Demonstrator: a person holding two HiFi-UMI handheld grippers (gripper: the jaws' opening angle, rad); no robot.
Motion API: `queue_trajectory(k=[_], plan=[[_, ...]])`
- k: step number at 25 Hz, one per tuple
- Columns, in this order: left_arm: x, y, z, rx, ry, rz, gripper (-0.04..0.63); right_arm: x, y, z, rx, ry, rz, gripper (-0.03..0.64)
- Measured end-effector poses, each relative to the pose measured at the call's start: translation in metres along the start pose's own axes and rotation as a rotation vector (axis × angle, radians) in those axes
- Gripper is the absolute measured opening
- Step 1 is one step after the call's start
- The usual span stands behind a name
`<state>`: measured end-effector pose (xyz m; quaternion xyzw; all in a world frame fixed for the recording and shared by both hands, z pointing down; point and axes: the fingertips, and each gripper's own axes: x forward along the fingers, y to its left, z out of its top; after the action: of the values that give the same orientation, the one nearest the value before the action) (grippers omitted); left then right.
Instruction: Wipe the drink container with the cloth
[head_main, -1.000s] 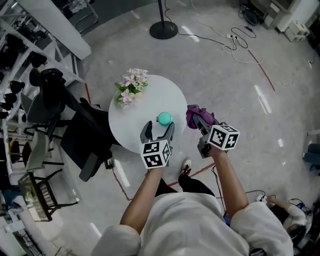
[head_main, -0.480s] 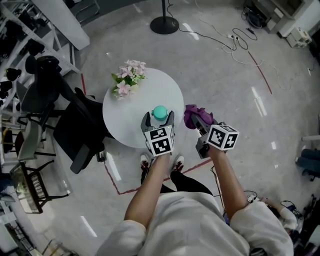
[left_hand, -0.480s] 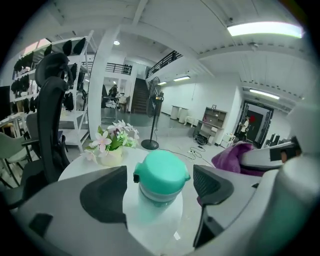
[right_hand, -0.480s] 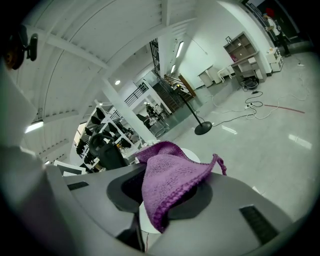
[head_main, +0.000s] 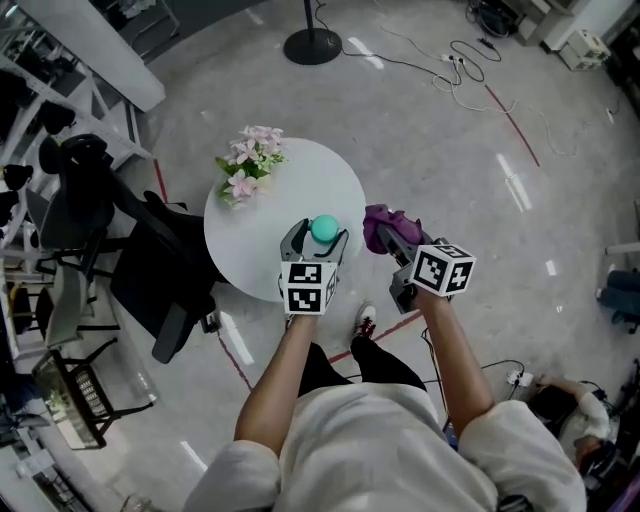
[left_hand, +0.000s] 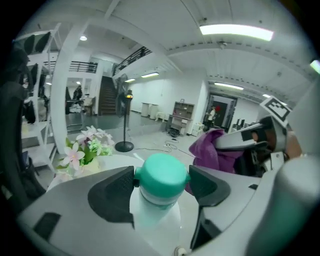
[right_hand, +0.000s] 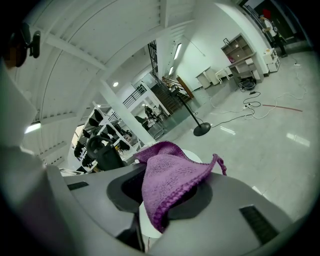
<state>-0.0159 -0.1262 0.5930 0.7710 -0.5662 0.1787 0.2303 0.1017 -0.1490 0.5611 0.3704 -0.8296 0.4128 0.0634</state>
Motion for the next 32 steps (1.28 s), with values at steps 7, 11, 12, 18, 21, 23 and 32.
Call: queue_trajectory(k=[7,11,12,18,21,23,32], plan=[[0.001,-0.031,-0.004,0.332,0.013,-0.542,0.353,0.017,0.014,-0.016,-0.005,0.062,0.073,0.104],[-0.002,-0.042,-0.01,0.454,0.051,-0.776,0.354,0.024,0.023,-0.032,0.021,0.101,0.096,0.104],[-0.002,-0.042,-0.011,0.476,0.056,-0.815,0.354,0.025,0.025,-0.034,0.033,0.1,0.097,0.105],[0.001,-0.04,-0.01,0.554,0.06,-0.914,0.353,0.034,0.019,-0.048,0.115,-0.003,-0.001,0.101],[-0.004,-0.045,-0.012,0.581,0.055,-0.964,0.353,0.034,0.002,-0.063,0.161,-0.029,-0.102,0.101],[-0.005,-0.049,-0.012,0.592,0.053,-0.988,0.353,0.037,-0.01,-0.077,0.121,-0.008,-0.177,0.1],[-0.006,-0.05,-0.008,0.569,0.023,-1.007,0.353,0.074,-0.069,-0.13,0.155,0.078,-0.315,0.098]])
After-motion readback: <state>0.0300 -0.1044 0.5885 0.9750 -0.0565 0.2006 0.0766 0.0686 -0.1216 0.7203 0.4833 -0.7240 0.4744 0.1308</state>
